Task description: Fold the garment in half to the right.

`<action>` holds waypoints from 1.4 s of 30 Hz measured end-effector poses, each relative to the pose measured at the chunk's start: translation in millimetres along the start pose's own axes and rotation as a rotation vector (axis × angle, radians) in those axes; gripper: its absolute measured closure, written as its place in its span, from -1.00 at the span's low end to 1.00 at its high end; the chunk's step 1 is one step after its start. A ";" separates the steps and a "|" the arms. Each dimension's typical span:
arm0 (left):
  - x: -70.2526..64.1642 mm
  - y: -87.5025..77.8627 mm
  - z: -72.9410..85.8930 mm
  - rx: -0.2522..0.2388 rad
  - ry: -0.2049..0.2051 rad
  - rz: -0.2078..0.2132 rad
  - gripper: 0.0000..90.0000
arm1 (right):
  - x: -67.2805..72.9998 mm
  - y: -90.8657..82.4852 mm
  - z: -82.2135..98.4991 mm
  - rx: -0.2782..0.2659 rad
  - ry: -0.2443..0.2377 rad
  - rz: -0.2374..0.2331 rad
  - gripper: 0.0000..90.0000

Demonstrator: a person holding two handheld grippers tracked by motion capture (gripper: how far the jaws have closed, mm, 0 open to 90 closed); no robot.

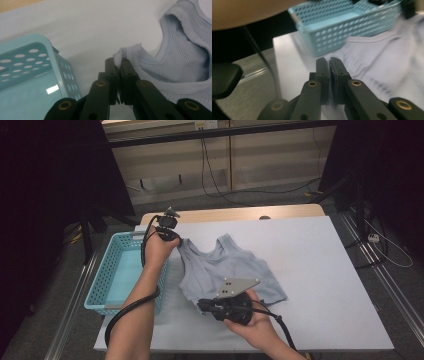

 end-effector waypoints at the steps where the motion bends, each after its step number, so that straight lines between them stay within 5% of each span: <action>1: 0.0 -0.3 -1.5 -0.002 -0.001 -0.001 0.92 | -4.3 -4.1 -1.9 -0.011 0.011 0.009 0.93; 12: -16.0 -0.1 -21.8 0.011 0.017 0.008 0.92 | -45.1 -47.2 1.7 -0.072 0.079 0.130 0.94; 15: -22.4 0.5 -29.6 0.005 0.033 0.018 0.92 | -55.8 -57.8 11.3 -0.051 0.071 0.186 0.94; 26: -50.2 7.0 -50.1 -0.023 0.080 0.056 0.90 | -95.2 -80.9 56.0 0.008 0.180 0.300 0.95; 34: -67.1 7.4 -59.2 -0.094 0.107 0.113 0.82 | -102.7 -87.6 76.5 0.069 0.178 0.364 0.95; 42: -73.9 -1.6 -72.3 -0.223 0.131 0.112 0.22 | -115.8 -86.8 99.8 0.127 0.230 0.405 0.96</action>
Point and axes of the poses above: each handheld gripper's, and its own axes: y roughly forward along the jaws, z roughly out of its underside, x roughly to its left, the point moved 8 cm from there along y, roughly forward along the jaws, and after that the axes turned 2 degrees about z, right-handed, at the moved point
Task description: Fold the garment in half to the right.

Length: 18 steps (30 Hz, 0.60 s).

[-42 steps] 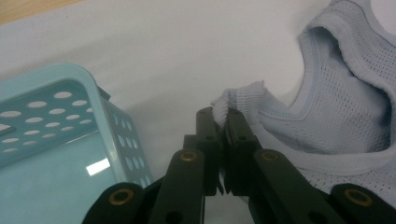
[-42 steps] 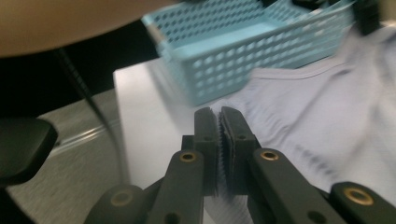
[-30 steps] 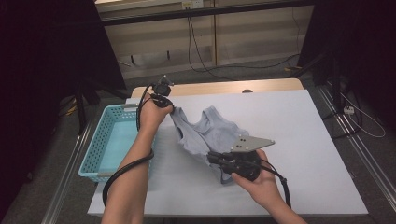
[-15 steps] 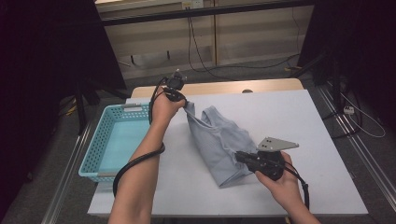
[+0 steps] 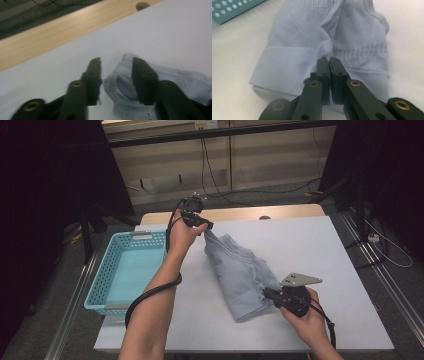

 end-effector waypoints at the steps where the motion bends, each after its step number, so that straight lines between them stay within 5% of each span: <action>1: 0.0 -1.4 -1.1 -0.011 0.007 0.002 0.19 | -0.8 1.5 1.4 0.004 -0.002 0.001 0.96; 6: 2.7 -3.0 5.1 -0.017 0.044 0.001 -0.21 | -3.6 4.8 6.7 0.024 0.014 0.013 0.95; 12: 1.6 0.9 23.9 -0.019 0.065 0.006 -0.35 | -6.8 3.3 9.7 0.028 0.017 0.035 0.94; 18: -4.0 6.3 35.9 -0.057 0.025 0.044 -0.42 | -17.8 -7.9 3.4 -0.003 0.056 0.038 0.95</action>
Point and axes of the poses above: each handheld gripper's, and its own axes: y roughly forward along the jaws, z roughly out of its underside, x roughly to its left, the point moved 8 cm from there along y, roughly forward along the jaws, and after that the axes turned 2 degrees about z, right-handed, at the moved point
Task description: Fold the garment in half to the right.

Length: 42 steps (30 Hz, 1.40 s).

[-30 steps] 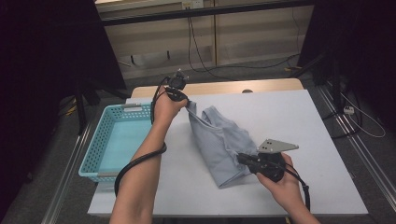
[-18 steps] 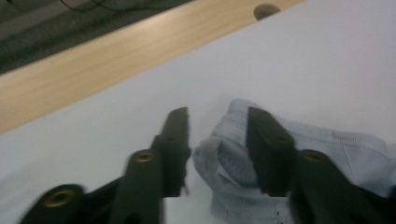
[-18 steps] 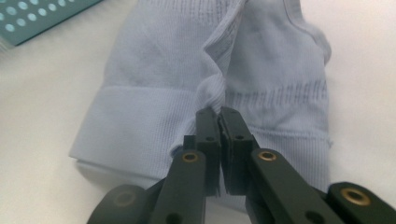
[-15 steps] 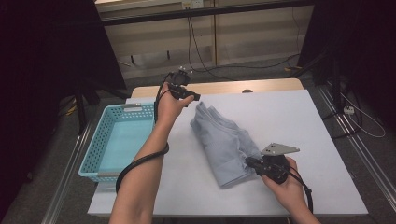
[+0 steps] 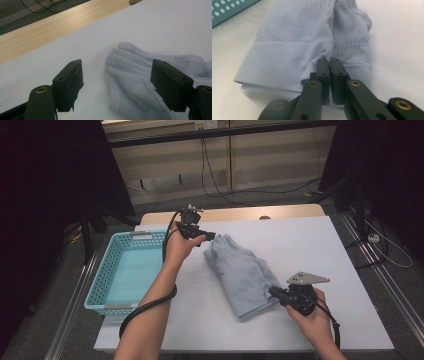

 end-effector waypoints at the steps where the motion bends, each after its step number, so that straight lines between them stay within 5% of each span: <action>1: 0.6 0.2 2.7 0.012 0.014 0.002 -0.42 | -2.3 -1.1 -0.4 0.000 -0.001 0.004 0.95; 10: -5.7 7.4 20.4 0.004 0.006 0.038 -0.50 | -13.8 3.5 11.4 0.052 -0.028 0.055 1.00; 14: -4.2 6.9 28.3 0.007 0.015 0.032 -0.51 | -16.7 0.9 9.2 0.037 0.000 0.034 1.00; 23: 0.8 4.7 36.4 0.017 0.043 0.009 -0.55 | -5.7 -5.3 -15.3 -0.023 -0.033 0.045 0.35; 33: 3.7 5.4 44.3 0.018 0.038 -0.004 -0.57 | 5.6 28.8 -27.2 0.006 -0.016 -0.041 0.15; 36: 4.2 5.4 46.5 0.019 0.034 -0.003 -0.58 | 7.0 39.9 -25.2 0.029 0.018 -0.085 0.20; 40: 6.3 4.0 50.9 0.018 0.019 -0.009 -0.59 | 11.0 43.9 -22.4 0.052 0.021 -0.154 0.91; 42: 6.5 3.0 51.9 0.018 0.011 -0.004 -0.60 | 11.8 42.7 -23.5 0.046 0.036 -0.173 0.94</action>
Point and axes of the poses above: each handheld gripper's, and its own axes: y roughly forward along the jaws, z roughly out of its underside, x roughly to its left, the point moved 8 cm from there along y, roughly forward along the jaws, and after that the axes turned 2 degrees about z, right-handed, at the moved point
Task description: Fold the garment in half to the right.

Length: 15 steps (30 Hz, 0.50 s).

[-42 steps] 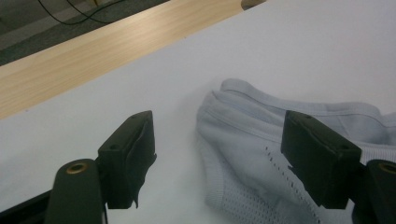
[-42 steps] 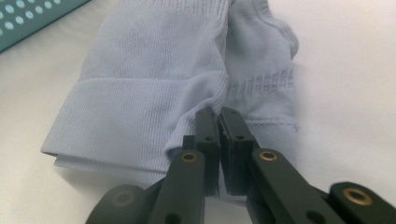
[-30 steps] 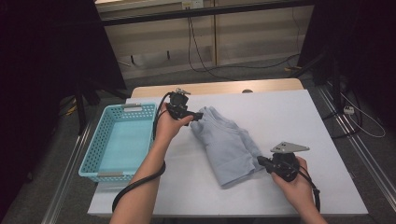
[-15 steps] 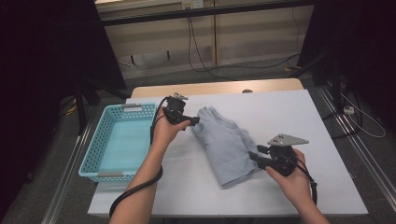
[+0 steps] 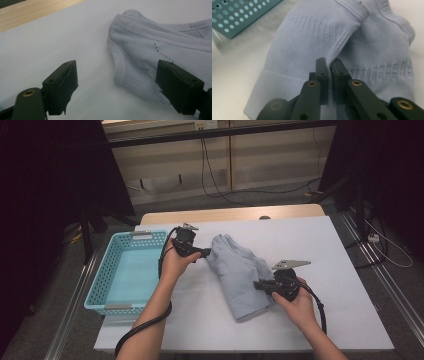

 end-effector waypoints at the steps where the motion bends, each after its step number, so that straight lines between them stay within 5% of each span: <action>1: 0.1 -0.9 -0.1 -0.006 -0.006 -0.004 -0.61 | -0.3 -0.4 -0.5 -0.002 -0.012 0.004 0.94; 8: -0.7 -7.3 -1.5 -0.008 0.001 -0.017 -0.61 | -7.6 -23.4 -10.2 -0.068 -0.010 0.043 0.95; 13: -1.2 -8.8 -6.8 -0.015 0.003 -0.022 -0.61 | -27.9 -30.8 -3.9 -0.056 0.009 0.114 0.95; 15: -1.5 -7.2 -9.5 -0.015 0.008 -0.024 -0.61 | -32.9 -29.1 0.8 -0.046 0.034 0.110 0.94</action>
Point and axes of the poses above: each handheld gripper's, and its own axes: y roughly forward along the jaws, z roughly out of its underside, x roughly to its left, the point moved 8 cm from there along y, roughly forward along the jaws, and after that the axes turned 2 degrees about z, right-handed, at the moved point
